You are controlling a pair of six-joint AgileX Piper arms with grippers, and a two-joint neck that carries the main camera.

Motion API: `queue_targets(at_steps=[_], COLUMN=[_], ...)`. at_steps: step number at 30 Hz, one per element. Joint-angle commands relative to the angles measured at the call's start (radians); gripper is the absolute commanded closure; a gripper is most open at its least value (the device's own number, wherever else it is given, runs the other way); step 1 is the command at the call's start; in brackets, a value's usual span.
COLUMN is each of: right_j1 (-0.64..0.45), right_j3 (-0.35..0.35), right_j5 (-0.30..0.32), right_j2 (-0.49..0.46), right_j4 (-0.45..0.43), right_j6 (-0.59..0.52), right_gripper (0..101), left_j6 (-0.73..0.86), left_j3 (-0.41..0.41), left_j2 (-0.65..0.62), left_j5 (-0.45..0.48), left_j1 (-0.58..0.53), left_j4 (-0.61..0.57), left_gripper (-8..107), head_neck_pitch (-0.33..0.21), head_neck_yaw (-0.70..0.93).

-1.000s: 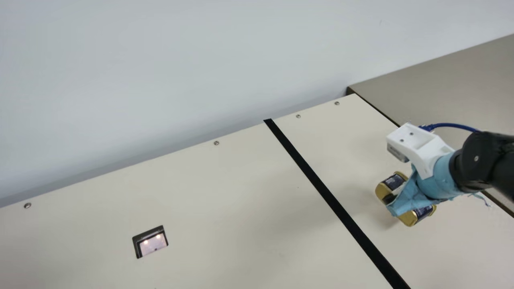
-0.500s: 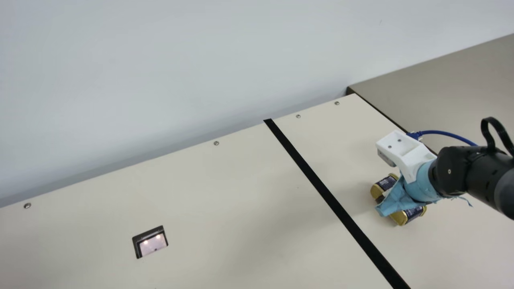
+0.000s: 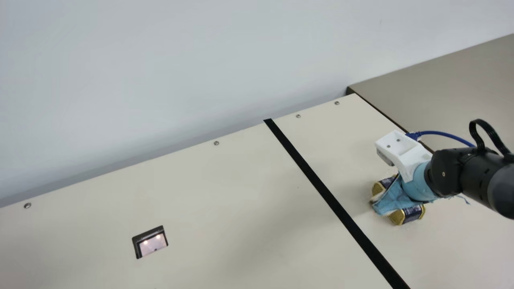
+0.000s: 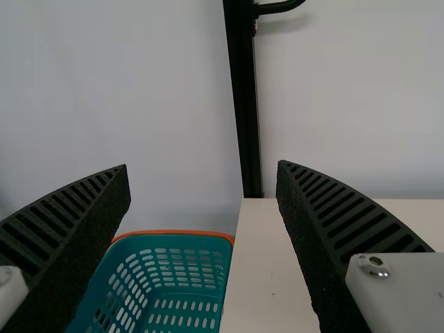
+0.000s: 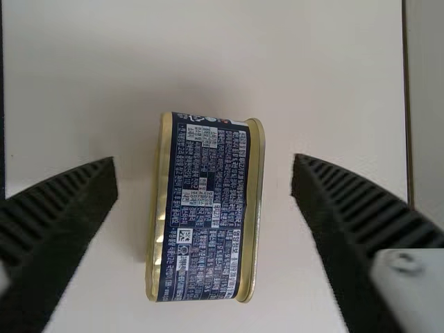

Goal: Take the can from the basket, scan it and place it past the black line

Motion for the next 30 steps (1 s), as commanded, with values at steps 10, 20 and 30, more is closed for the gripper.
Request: queue_targets(at_steps=[10, 20, 30], right_j1=[0.007, 0.042, 0.120], right_j3=[0.000, -0.002, 0.014], right_j5=[-0.009, 0.047, 0.177], right_j2=[-0.001, -0.127, -0.382], right_j4=[-0.009, 0.044, 0.219], right_j6=[0.015, -0.023, -0.134], right_gripper=[0, 0, 0], left_j6=[0.000, 0.000, 0.000], left_j3=[0.000, 0.000, 0.000], left_j2=[0.000, 0.000, 0.000], left_j5=[0.000, 0.000, 0.000], left_j1=[0.000, 0.000, 0.000], left_j4=[0.000, 0.000, 0.000], left_gripper=[9, 9, 9], head_neck_pitch=[-0.032, -0.032, -0.032], head_neck_yaw=[-0.016, -0.016, -0.016])
